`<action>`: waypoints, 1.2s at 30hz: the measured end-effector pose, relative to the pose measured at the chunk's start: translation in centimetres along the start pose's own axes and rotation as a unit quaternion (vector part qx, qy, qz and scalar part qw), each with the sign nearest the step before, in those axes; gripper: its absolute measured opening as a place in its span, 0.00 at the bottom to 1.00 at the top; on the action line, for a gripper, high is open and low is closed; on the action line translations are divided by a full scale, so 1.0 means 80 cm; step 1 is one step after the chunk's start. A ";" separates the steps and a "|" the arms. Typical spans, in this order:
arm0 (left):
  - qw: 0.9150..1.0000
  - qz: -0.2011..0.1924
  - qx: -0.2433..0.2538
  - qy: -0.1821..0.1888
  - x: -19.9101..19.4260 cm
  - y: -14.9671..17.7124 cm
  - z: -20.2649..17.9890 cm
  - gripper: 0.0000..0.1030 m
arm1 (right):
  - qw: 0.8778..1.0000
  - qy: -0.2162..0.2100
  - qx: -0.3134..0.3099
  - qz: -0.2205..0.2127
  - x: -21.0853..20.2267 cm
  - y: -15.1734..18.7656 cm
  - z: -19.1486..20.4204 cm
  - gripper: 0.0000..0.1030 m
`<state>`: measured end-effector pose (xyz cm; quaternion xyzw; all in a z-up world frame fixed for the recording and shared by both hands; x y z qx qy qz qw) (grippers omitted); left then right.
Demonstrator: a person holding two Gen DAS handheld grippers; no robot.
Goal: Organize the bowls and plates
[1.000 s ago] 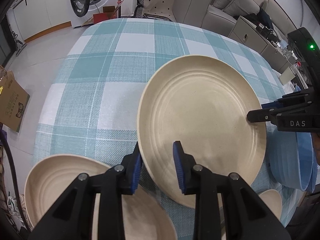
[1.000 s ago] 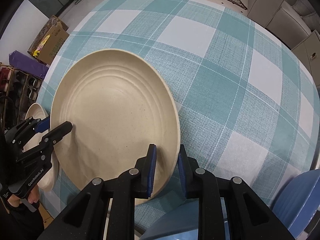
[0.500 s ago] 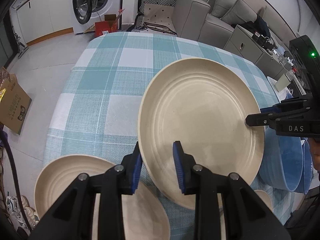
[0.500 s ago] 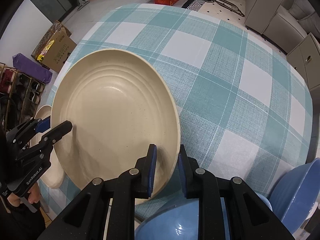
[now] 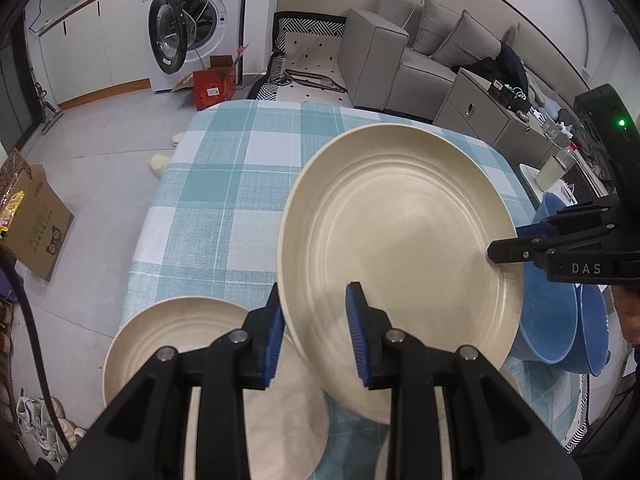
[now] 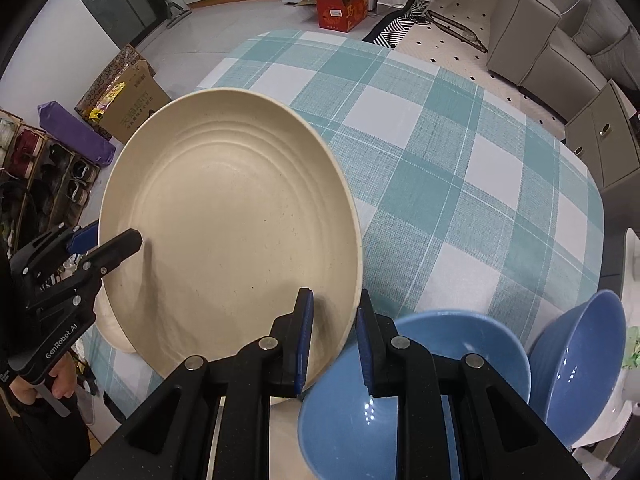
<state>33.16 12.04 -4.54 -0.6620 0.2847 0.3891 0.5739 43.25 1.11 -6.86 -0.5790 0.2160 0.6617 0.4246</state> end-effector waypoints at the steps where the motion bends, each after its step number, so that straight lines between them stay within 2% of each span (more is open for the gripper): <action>1: 1.000 -0.001 0.001 0.001 -0.005 0.002 -0.001 0.27 | 1.000 0.000 -0.001 -0.001 -0.003 0.004 0.002 0.20; 17: 1.000 -0.006 0.017 0.013 -0.058 0.051 -0.016 0.27 | 1.000 0.002 -0.023 -0.001 -0.028 0.081 0.032 0.20; 36: 0.999 0.016 0.024 0.022 -0.065 0.120 -0.018 0.27 | 0.998 0.007 -0.066 0.020 -0.012 0.166 0.067 0.20</action>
Point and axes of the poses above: each gripper's, at about its wrist camera, not at the fingertips, and x roughly the way its jaws point, z to its left, y to its underside, the point moved 7 cm from there along x, roughly the way its jaws point, and after that the axes turned 9 degrees about -y, right-handed, at the moved point
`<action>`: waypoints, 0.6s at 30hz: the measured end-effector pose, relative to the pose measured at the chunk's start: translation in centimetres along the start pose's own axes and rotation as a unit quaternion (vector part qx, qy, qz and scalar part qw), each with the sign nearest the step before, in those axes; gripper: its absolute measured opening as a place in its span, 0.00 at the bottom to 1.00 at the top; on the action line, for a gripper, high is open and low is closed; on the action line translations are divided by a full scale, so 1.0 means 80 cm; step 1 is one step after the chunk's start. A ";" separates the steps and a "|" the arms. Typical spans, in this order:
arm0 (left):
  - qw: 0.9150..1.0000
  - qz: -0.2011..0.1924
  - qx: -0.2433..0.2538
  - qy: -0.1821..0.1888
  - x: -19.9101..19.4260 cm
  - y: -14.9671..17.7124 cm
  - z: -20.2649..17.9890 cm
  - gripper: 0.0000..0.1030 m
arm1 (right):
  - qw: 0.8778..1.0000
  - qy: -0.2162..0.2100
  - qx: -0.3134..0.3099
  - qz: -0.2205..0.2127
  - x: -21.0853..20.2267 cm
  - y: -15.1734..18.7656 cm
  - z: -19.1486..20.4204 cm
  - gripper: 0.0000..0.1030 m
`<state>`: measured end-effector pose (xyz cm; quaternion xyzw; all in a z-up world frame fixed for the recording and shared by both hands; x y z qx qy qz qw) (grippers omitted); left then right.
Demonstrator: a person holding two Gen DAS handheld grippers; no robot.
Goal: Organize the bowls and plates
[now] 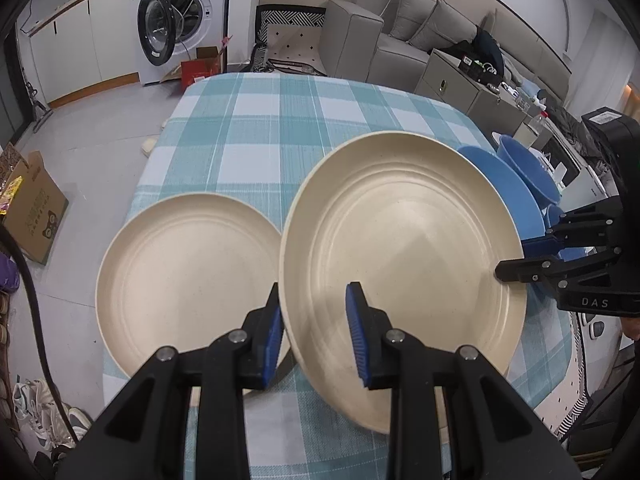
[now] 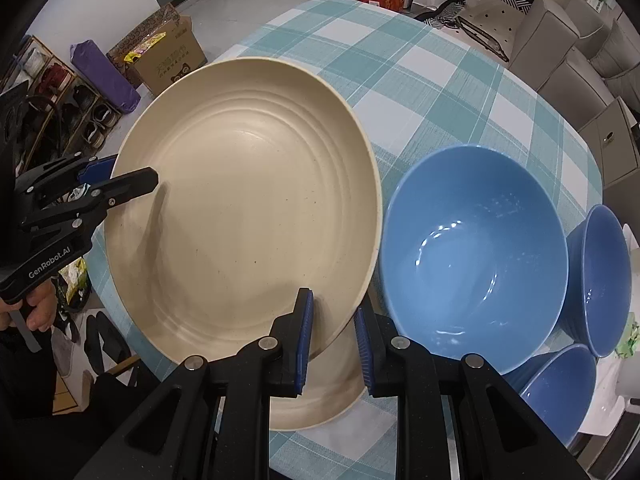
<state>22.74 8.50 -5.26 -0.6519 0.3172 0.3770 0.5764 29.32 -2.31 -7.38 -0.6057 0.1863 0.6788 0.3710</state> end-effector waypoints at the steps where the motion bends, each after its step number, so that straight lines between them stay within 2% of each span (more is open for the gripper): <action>1: 1.000 0.003 0.001 0.000 0.001 0.004 -0.001 0.27 | 1.000 0.000 0.000 0.001 0.002 0.003 0.001 0.20; 18: 0.999 0.023 0.035 -0.007 0.008 0.045 -0.019 0.27 | 1.000 -0.004 -0.008 0.014 0.026 0.059 0.011 0.20</action>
Point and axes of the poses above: each gripper's, at about its wrist camera, not at the fingertips, and x roughly the way its jaws point, z to its left, y to its underside, the point moved 7 cm from there along x, roughly the way its jaws point, and after that the axes turned 9 degrees about -y, right-handed, at the moved point
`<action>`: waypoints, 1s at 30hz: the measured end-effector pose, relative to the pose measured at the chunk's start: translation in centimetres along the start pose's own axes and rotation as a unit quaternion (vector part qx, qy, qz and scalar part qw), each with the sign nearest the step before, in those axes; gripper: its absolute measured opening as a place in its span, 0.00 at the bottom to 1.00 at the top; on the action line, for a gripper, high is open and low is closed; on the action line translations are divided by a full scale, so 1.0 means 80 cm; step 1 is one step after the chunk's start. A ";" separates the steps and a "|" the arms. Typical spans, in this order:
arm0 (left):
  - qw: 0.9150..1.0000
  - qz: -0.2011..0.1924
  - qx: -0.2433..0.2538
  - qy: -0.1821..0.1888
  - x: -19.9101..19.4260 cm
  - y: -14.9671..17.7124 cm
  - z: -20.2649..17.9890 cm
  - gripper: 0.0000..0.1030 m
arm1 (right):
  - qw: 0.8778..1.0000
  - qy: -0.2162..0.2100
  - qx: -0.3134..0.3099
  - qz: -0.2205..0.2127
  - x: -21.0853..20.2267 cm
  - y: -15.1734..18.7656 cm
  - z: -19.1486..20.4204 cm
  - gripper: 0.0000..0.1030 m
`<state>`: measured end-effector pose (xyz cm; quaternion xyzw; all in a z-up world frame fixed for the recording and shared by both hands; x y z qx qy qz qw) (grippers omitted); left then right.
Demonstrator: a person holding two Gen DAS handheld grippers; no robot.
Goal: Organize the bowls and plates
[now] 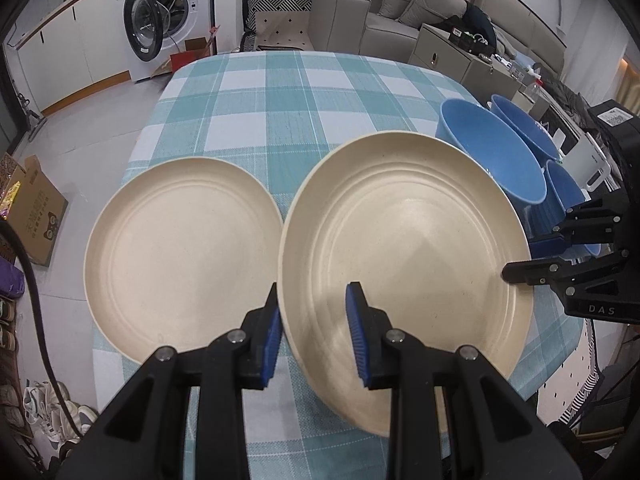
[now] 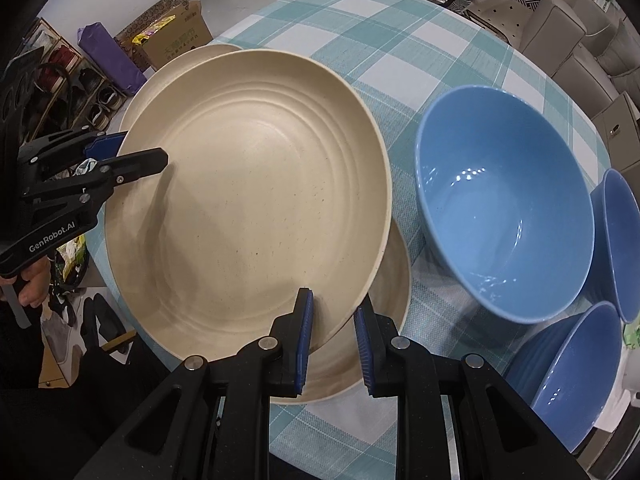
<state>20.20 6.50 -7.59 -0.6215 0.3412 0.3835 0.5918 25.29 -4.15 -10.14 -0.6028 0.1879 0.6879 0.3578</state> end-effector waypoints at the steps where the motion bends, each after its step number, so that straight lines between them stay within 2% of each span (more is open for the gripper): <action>1: 1.000 0.003 0.002 0.001 0.003 0.003 -0.002 0.27 | 1.000 -0.001 0.002 0.000 0.001 0.003 -0.001 0.20; 17: 0.998 0.039 0.048 0.000 0.038 0.020 -0.046 0.27 | 0.999 0.002 0.033 0.023 0.030 0.045 -0.029 0.20; 23: 0.997 0.048 0.057 0.004 0.046 0.021 -0.055 0.27 | 0.999 0.008 0.037 0.026 0.029 0.048 -0.043 0.20; 30: 0.996 0.056 0.065 0.003 0.050 0.024 -0.058 0.28 | 0.999 0.012 0.036 0.030 0.031 0.048 -0.036 0.20</action>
Point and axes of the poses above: each gripper's, at about its wrist camera, not at the fingertips, and x roughly the way its jaws point, z to its left, y to its underside, the point moved 7 cm from there along x, roughly the way its jaws point, and after that the axes turned 9 degrees about -y, right-handed, at the moved point
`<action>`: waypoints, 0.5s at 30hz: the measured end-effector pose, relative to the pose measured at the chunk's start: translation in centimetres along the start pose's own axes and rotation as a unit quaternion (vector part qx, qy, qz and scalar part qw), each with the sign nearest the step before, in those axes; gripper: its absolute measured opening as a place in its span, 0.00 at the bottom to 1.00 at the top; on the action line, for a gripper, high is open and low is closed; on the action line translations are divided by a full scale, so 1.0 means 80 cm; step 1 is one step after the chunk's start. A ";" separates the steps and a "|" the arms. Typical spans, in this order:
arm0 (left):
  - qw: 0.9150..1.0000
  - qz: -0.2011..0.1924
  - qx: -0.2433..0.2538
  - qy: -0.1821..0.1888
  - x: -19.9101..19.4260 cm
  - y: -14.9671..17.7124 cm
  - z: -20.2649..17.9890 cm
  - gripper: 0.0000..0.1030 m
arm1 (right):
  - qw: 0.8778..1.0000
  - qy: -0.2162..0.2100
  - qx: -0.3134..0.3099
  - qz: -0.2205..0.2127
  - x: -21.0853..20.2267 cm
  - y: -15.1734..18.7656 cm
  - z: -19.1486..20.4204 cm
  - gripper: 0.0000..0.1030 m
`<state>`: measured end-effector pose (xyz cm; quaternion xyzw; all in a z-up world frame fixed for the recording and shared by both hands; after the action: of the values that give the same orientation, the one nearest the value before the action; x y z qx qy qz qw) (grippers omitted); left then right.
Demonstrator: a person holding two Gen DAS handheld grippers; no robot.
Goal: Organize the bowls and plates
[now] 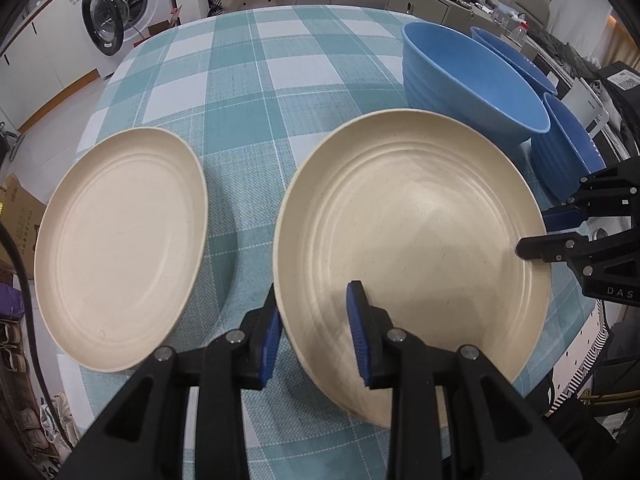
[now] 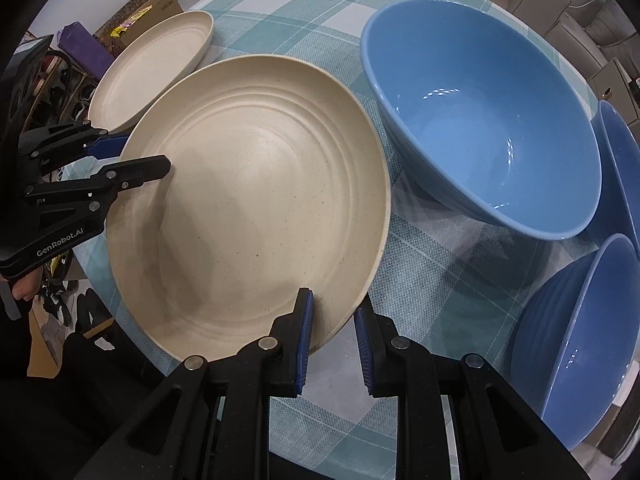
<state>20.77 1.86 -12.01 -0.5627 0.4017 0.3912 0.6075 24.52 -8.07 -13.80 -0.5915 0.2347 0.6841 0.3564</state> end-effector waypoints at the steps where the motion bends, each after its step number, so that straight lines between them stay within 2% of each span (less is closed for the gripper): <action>1: 1.000 0.001 0.002 0.000 0.000 0.000 0.000 0.28 | 1.000 0.001 0.001 0.000 0.000 0.001 0.001 0.20; 9: 1.000 0.006 0.021 -0.009 0.003 0.003 -0.004 0.29 | 1.000 0.019 -0.013 0.015 0.010 0.000 0.011 0.21; 15: 0.999 0.008 0.032 -0.014 0.006 0.006 -0.005 0.29 | 0.998 0.049 -0.035 0.030 0.019 0.000 0.020 0.21</action>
<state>20.48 1.50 -12.62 -0.5345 0.4095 0.3908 0.6276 23.41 -6.53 -14.97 -0.6295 0.2454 0.6722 0.3027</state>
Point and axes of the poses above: each gripper's, at about its wrist camera, not at the fingertips, and x roughly the way its jaws point, z to its left, y to its underside, the point moved 7 cm from there along x, roughly the way its jaws point, and after that the axes turned 9 degrees about -y, right-handed, at the moved point
